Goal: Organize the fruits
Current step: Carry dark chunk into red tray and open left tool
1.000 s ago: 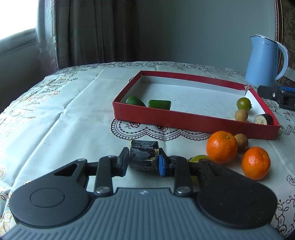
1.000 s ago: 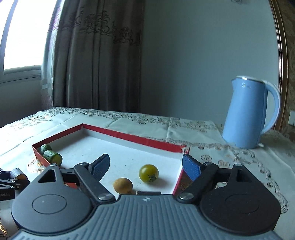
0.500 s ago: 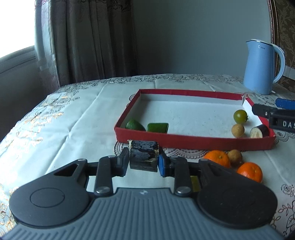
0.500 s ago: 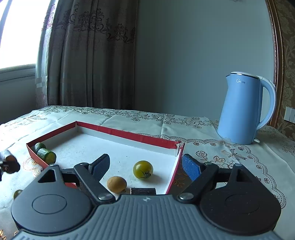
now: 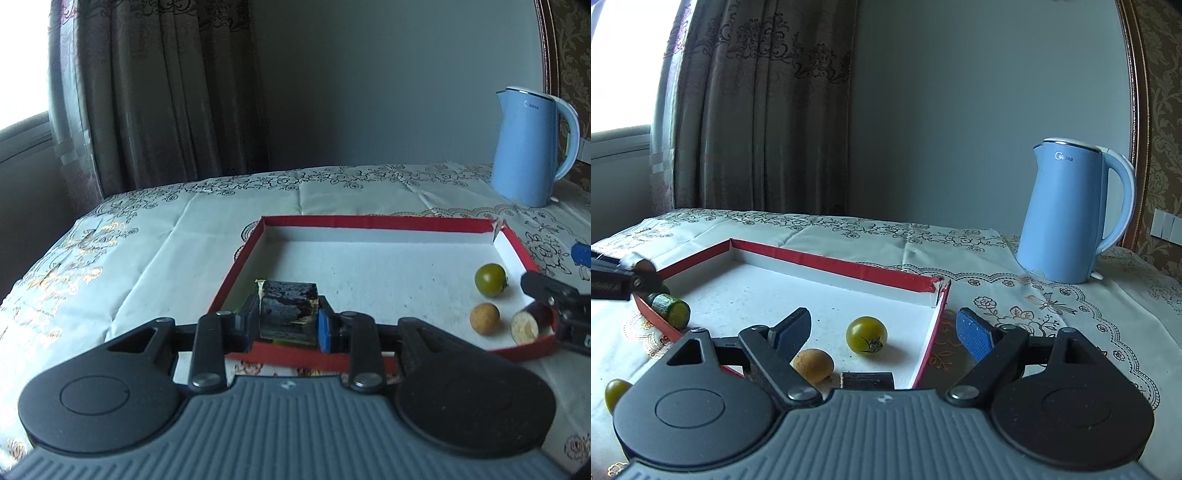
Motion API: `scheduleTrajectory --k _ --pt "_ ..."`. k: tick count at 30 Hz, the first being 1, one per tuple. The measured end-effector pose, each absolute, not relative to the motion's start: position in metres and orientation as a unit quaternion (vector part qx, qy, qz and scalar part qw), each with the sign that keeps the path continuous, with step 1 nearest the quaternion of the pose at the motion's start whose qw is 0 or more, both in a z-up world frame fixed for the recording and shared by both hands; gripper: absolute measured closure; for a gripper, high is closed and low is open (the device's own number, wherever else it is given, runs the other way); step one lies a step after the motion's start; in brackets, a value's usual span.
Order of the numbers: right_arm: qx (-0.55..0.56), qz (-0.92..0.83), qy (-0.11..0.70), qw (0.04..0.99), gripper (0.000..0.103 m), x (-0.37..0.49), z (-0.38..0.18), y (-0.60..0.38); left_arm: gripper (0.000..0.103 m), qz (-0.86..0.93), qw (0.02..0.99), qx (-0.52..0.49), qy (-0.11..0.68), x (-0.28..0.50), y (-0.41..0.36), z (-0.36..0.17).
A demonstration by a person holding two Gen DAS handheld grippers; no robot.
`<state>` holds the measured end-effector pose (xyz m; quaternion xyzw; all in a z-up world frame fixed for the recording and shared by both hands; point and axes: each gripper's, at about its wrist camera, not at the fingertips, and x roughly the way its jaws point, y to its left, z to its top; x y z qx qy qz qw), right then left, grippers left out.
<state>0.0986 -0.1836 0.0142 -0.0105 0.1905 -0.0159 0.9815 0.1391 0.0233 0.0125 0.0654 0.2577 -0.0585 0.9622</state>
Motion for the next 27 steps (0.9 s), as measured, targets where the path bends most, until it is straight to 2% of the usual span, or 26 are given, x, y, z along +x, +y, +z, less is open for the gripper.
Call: scheduleTrajectory --k 9,19,27 --pt "0.013 -0.022 0.207 0.978 0.013 0.105 0.012 -0.191 0.074 -0.077 0.961 0.067 0.255 0.179 0.0 0.011" --pt "0.051 -0.029 0.22 0.974 0.013 0.11 0.011 -0.205 0.074 -0.077 0.952 0.07 0.287 0.212 -0.011 -0.011" --pt "0.039 -0.023 0.222 0.974 0.013 0.11 0.01 -0.199 0.074 -0.062 0.946 0.068 0.311 0.227 -0.008 -0.021"
